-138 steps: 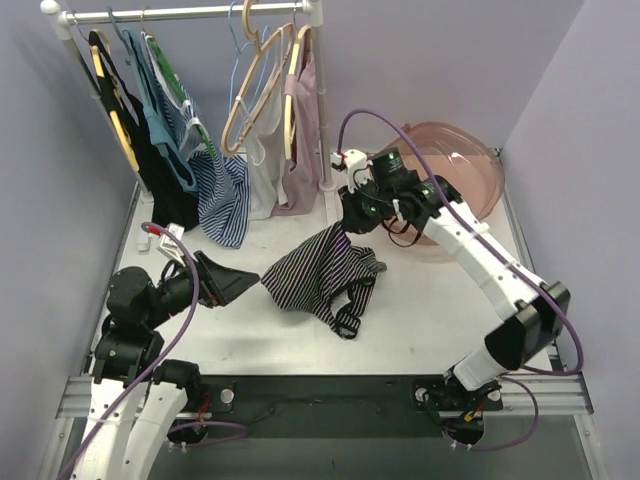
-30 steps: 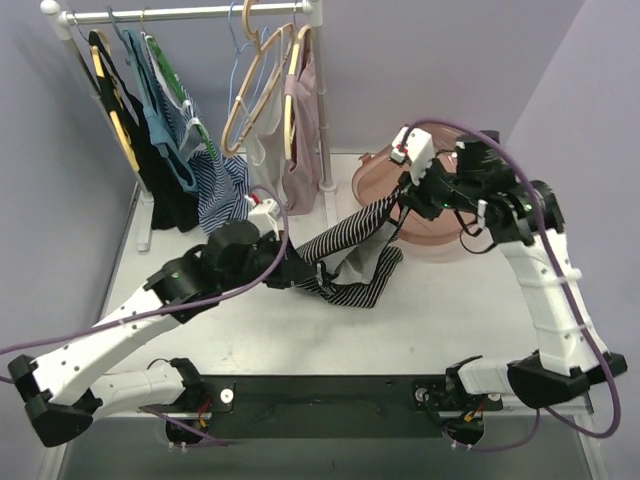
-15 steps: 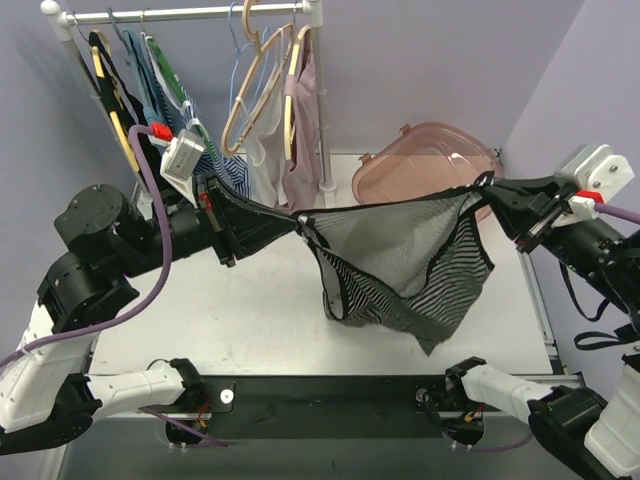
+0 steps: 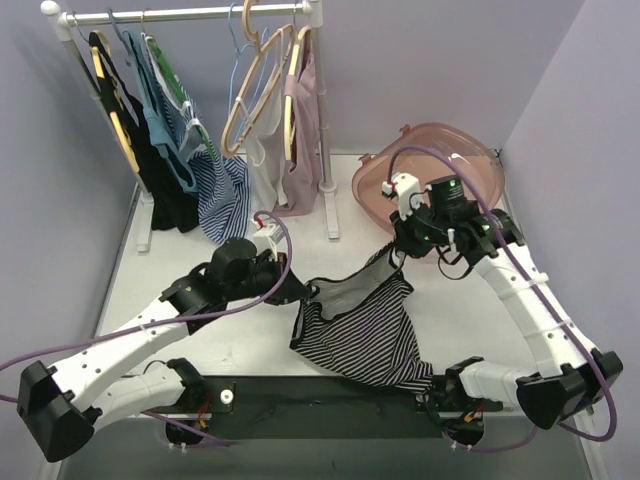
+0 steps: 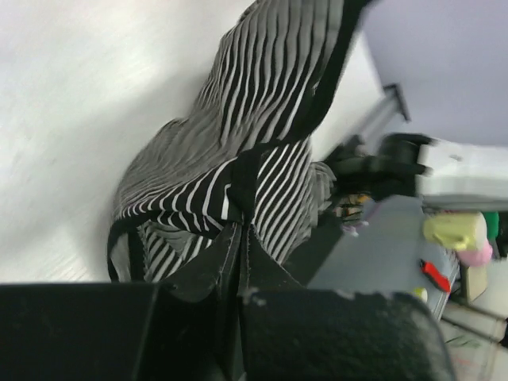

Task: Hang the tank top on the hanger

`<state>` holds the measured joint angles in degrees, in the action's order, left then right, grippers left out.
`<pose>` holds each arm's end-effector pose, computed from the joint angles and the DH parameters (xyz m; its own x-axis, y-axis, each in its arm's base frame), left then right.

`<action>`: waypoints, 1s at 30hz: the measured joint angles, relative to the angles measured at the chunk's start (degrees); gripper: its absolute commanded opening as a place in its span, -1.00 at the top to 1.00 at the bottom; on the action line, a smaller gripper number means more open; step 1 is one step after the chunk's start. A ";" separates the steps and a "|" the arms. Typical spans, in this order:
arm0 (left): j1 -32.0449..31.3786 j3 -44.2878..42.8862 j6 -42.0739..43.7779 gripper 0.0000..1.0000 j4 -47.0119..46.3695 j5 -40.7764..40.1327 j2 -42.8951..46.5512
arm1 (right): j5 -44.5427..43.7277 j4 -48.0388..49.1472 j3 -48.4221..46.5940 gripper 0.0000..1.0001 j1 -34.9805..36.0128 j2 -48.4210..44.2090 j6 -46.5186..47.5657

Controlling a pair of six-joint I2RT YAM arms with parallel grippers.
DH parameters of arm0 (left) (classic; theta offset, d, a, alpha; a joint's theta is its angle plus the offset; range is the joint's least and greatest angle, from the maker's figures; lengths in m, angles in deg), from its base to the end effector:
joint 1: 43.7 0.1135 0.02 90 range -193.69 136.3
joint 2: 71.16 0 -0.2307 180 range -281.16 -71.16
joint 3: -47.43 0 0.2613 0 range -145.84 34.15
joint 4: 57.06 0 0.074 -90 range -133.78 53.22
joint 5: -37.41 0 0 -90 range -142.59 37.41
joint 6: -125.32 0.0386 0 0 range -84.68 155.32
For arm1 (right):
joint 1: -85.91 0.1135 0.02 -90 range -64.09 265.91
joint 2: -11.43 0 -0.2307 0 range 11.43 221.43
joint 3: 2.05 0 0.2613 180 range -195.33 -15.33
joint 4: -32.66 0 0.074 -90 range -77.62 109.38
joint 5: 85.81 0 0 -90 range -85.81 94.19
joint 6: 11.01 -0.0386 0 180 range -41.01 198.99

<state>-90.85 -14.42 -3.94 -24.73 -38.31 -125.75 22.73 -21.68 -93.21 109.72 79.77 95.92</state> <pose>0.1606 -0.1872 0.2873 -0.7689 -0.0729 -0.6352 0.4854 0.5801 -0.6541 0.2420 0.1202 0.3714 -0.2739 -0.4226 -0.8639 -0.7427 0.6637 -0.0892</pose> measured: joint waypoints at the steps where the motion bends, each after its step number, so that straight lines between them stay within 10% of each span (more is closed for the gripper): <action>1: 1.22 2.14 -1.09 1.00 -0.55 -0.07 -0.83 | -0.20 0.48 2.10 1.00 -0.17 0.61 0.39; 9: 10.08 12.59 -8.63 0.90 -11.61 1.36 -9.92 | -0.50 8.87 14.32 0.75 -0.70 4.04 2.60; 13: 11.28 12.59 -9.42 0.17 -15.65 3.13 -11.93 | -0.72 12.68 17.25 0.46 -1.75 5.70 2.05; 22: 13.81 7.91 -2.01 -0.82 -7.17 0.98 0.42 | 1.36 16.96 17.44 -0.22 -9.03 4.68 -2.34; 30: 22.97 -14.49 6.86 -0.88 6.82 -0.87 7.41 | 16.20 15.30 16.61 -0.54 -16.72 -6.45 -5.38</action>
<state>-67.88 -28.91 2.92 -17.91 -39.18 -118.34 38.93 -6.38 -76.60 93.00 73.32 90.54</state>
